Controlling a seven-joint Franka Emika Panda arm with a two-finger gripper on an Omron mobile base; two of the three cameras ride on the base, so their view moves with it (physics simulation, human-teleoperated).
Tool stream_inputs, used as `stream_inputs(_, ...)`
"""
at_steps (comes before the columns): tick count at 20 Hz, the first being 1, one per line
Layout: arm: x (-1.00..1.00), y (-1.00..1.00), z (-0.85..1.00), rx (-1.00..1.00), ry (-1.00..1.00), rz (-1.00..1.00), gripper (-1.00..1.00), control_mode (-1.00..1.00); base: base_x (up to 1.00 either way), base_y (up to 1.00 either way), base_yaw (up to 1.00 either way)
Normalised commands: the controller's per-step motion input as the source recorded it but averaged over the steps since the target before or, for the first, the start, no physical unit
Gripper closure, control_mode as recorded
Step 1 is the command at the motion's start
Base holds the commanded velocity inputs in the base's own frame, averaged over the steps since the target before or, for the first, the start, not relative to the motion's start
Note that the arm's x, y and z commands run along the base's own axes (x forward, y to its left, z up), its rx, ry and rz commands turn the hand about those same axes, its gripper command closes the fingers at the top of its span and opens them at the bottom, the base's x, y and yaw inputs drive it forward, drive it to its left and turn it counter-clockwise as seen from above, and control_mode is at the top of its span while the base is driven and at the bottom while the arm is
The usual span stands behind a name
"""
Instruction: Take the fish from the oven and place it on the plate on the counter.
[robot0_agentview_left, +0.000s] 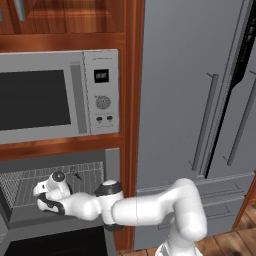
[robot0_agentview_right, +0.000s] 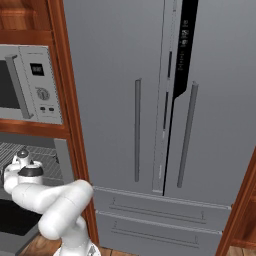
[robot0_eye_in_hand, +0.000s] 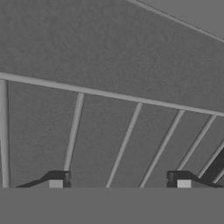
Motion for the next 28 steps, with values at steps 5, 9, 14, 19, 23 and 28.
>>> stream_inputs(5,-0.7,0.0,-1.0,-0.19,0.07,-0.06,-1.0,-1.0,0.0,0.0,0.0)
stream_inputs(9,-0.8,0.0,-1.0,-0.17,0.07,-0.05,-1.0,-1.0,0.0,0.0,0.0)
stream_inputs(14,-0.98,0.0,-1.0,-0.15,0.08,-0.03,-1.0,-1.0,0.0,0.0,0.0)
stream_inputs(19,-1.0,0.0,-1.0,-0.13,0.06,-0.02,-1.0,-1.0,0.0,0.0,0.0)
stream_inputs(23,-1.0,0.0,-1.0,-0.1,0.07,0.0,-1.0,-1.0,0.0,0.0,0.0)
stream_inputs(28,-1.0,0.0,-1.0,-0.07,0.07,0.0,-1.0,-1.0,0.0,0.0,0.0)
